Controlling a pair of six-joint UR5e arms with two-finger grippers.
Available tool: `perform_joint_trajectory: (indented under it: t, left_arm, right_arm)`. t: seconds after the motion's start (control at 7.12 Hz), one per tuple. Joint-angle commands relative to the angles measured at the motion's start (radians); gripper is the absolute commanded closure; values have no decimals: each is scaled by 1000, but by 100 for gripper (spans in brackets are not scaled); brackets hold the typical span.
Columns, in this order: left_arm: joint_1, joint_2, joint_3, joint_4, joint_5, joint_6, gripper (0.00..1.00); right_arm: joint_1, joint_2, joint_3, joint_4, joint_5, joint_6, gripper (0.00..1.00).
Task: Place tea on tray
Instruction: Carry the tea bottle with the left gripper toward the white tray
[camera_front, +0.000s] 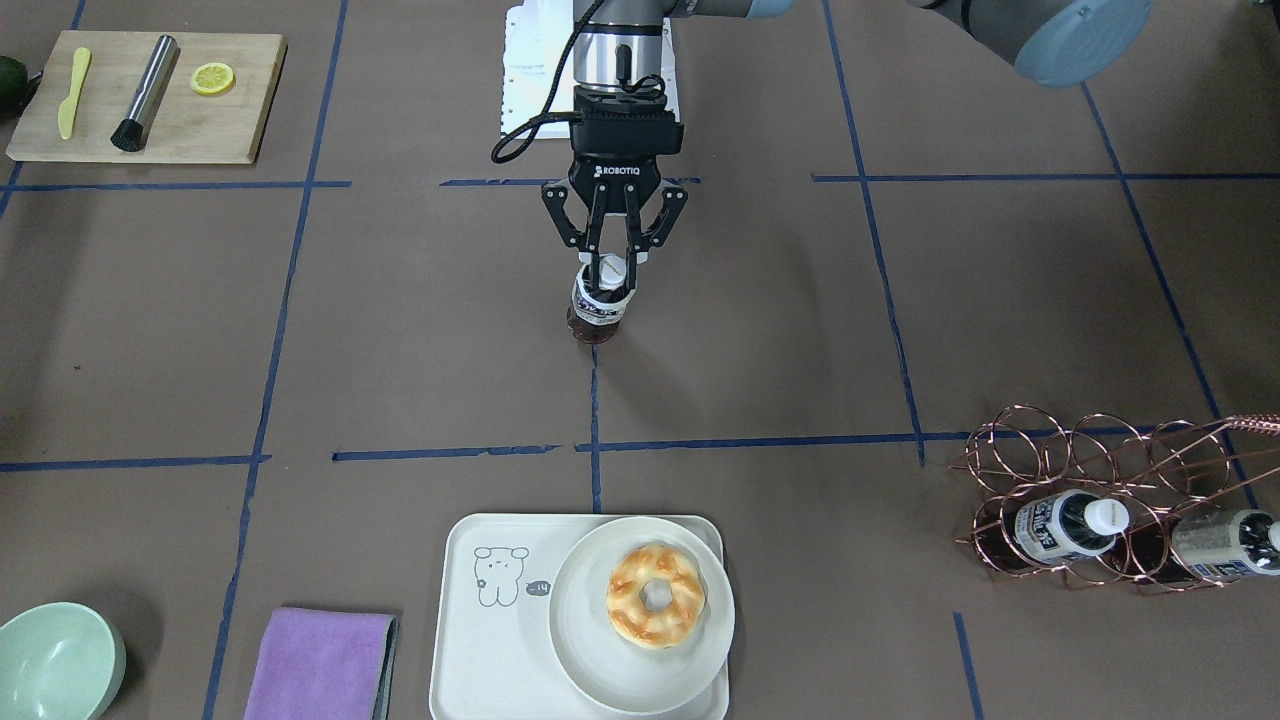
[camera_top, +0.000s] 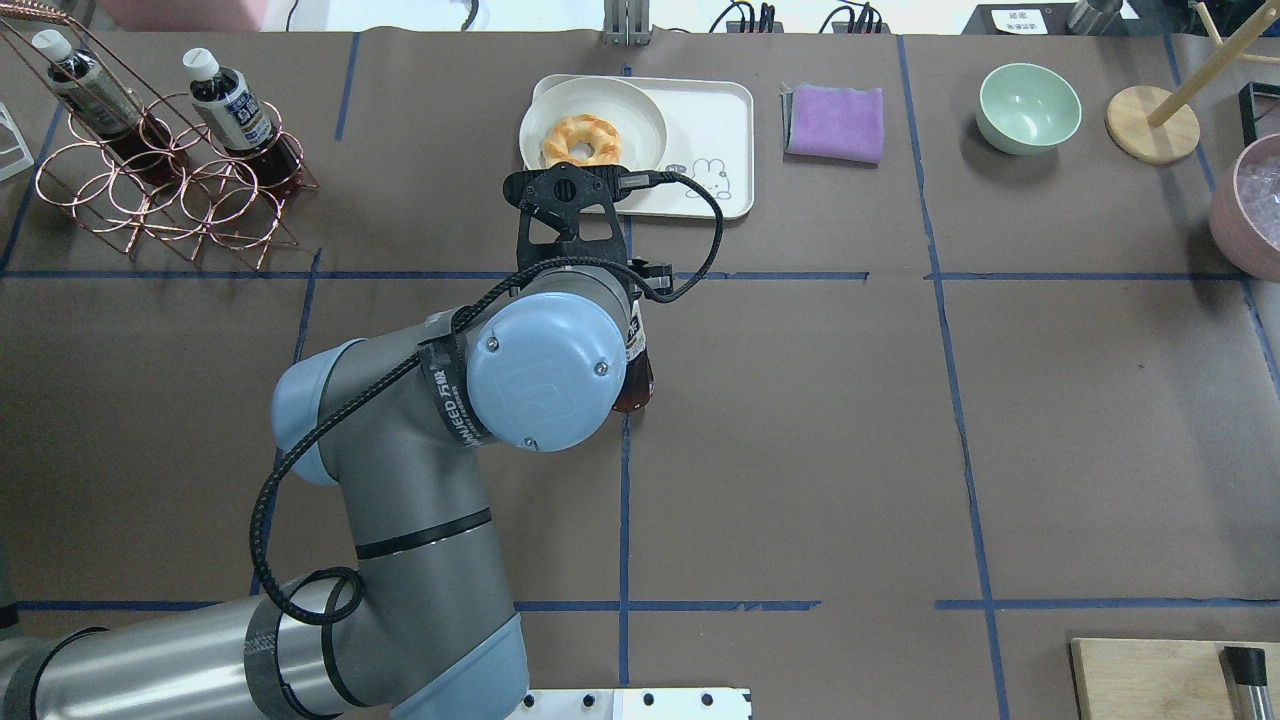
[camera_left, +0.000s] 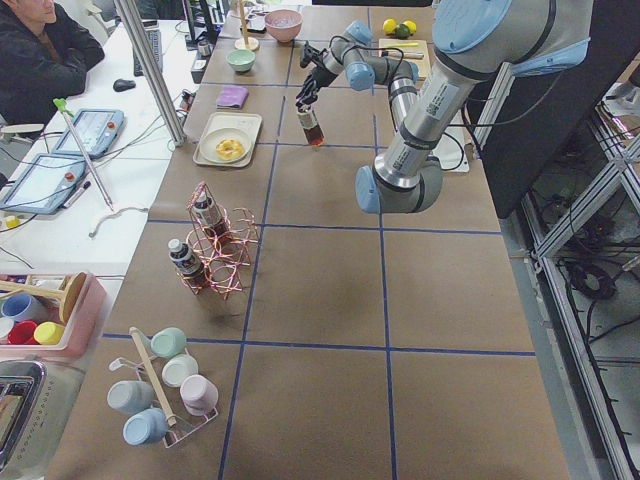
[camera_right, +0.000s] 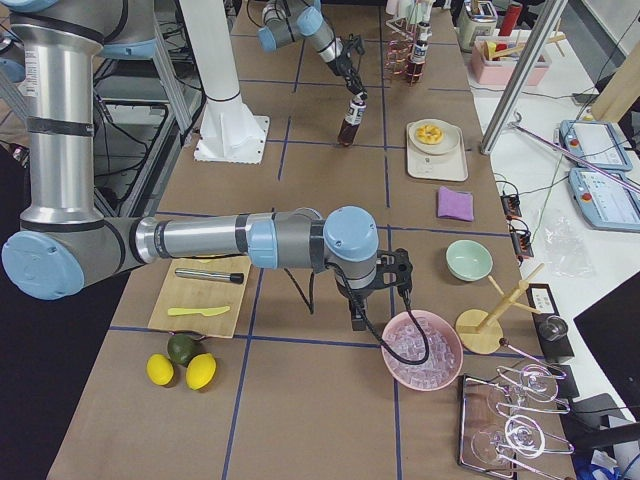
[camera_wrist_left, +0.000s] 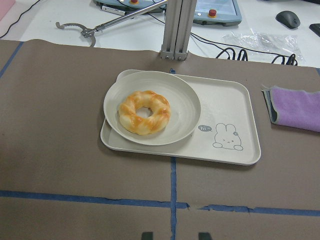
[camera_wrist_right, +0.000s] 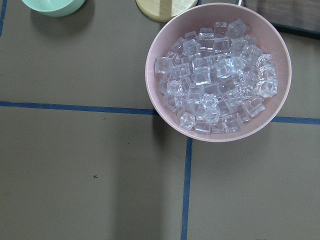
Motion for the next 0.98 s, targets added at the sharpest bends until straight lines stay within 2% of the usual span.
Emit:
perform_joint_trajectory:
  t: [0.0, 0.28, 0.42, 0.56, 0.84]
  left_arm:
    - [3, 1, 4, -1, 0, 1, 93]
    - [4, 1, 4, -1, -1, 5, 64]
    - [4, 1, 4, -1, -1, 5, 53]
    - [6, 1, 3, -1, -1, 5, 43]
    - [4, 3, -2, -1, -1, 7, 32]
  right_arm:
    - [0, 0, 2, 0, 1, 0, 0]
    - [0, 0, 2, 0, 1, 0, 0]
    - [0, 0, 2, 0, 1, 0, 0]
    - [0, 0, 2, 0, 1, 0, 0]
    - [0, 0, 2, 0, 1, 0, 0]
